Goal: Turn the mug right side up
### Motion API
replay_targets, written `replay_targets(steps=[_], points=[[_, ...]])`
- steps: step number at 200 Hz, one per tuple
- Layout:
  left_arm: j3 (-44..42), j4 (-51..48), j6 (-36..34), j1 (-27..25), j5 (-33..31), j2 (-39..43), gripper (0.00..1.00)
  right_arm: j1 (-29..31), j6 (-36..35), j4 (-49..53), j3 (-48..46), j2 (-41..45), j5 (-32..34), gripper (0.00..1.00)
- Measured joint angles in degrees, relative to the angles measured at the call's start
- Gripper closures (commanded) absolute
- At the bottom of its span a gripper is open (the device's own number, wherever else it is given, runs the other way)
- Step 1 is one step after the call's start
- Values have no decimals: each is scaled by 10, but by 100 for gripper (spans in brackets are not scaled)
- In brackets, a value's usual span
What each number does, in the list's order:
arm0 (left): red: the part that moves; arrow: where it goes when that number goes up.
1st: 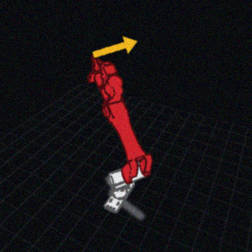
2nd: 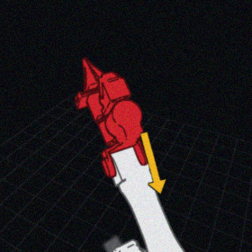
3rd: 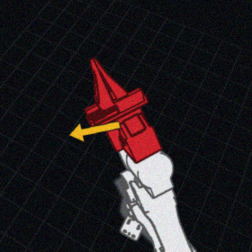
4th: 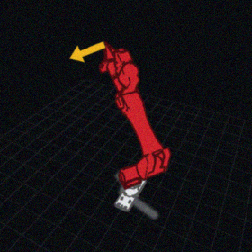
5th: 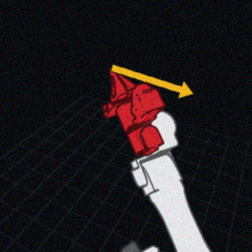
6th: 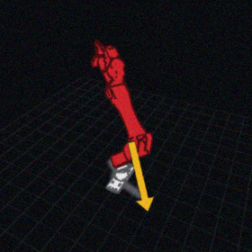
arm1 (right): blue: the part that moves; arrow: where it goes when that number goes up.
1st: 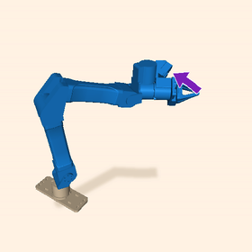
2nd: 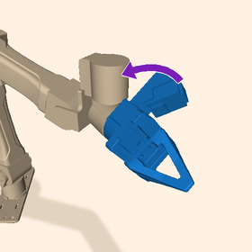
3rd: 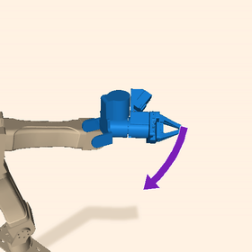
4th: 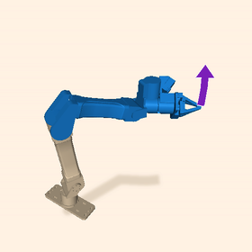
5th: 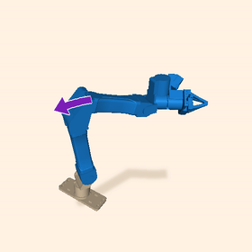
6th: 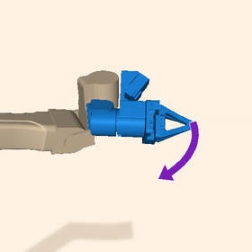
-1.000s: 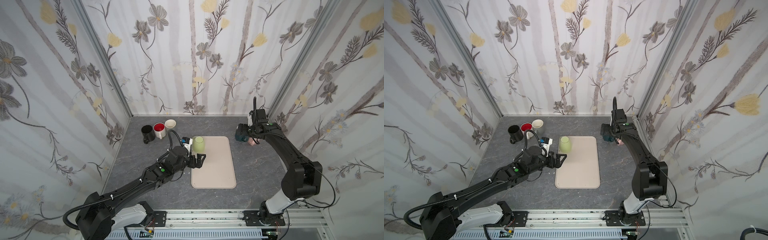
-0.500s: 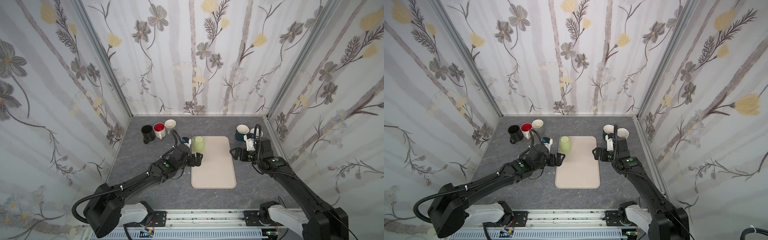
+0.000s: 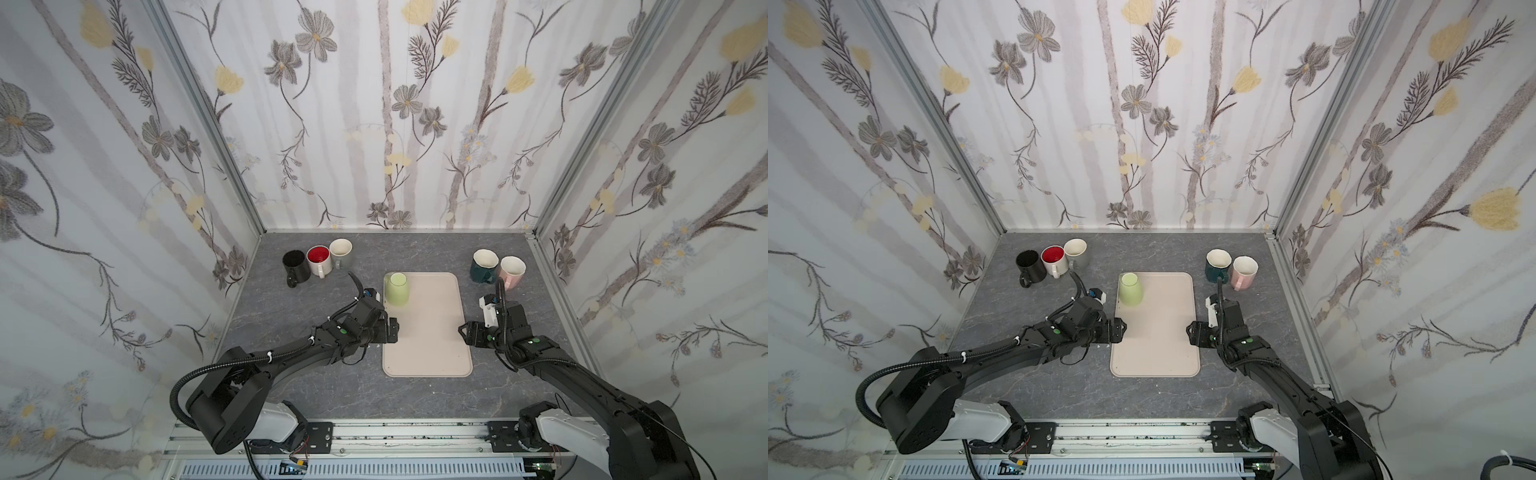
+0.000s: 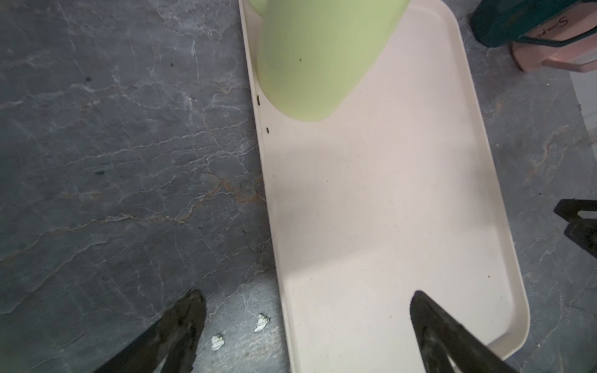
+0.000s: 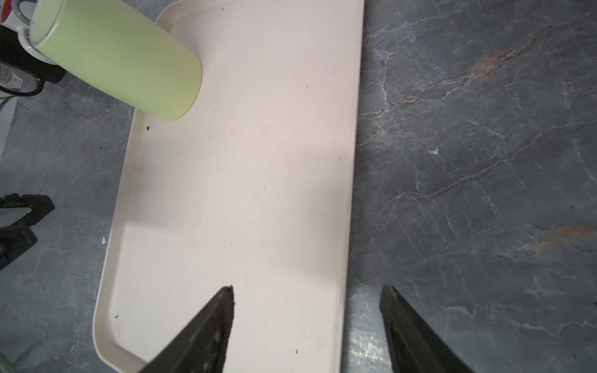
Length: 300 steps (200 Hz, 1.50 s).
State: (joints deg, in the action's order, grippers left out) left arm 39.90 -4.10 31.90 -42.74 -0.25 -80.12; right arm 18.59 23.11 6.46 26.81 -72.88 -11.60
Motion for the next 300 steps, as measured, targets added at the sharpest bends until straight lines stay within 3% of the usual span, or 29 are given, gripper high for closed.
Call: replay_targets(steps=[16,31,66,94,175,191,224,300], points=[[-3,4,1,-5,5,-9,2,0,4,-19,2,-36,0,52],[-3,10,3,-12,12,-17,7,0,4,-23,13,-75,4,56],[-3,17,4,-20,14,-39,37,0,3,-32,44,-132,22,59],[-3,22,4,-26,13,-60,42,0,2,-40,59,-160,42,64],[3,13,-2,-45,-19,-94,70,9,-10,-35,127,-251,63,72],[3,13,2,-52,-31,-103,73,13,-11,-31,141,-268,72,79],[-1,33,24,-81,-57,-111,77,15,-19,-23,179,-303,108,80],[28,16,113,-216,-150,-144,79,34,-51,7,280,-375,193,80]])
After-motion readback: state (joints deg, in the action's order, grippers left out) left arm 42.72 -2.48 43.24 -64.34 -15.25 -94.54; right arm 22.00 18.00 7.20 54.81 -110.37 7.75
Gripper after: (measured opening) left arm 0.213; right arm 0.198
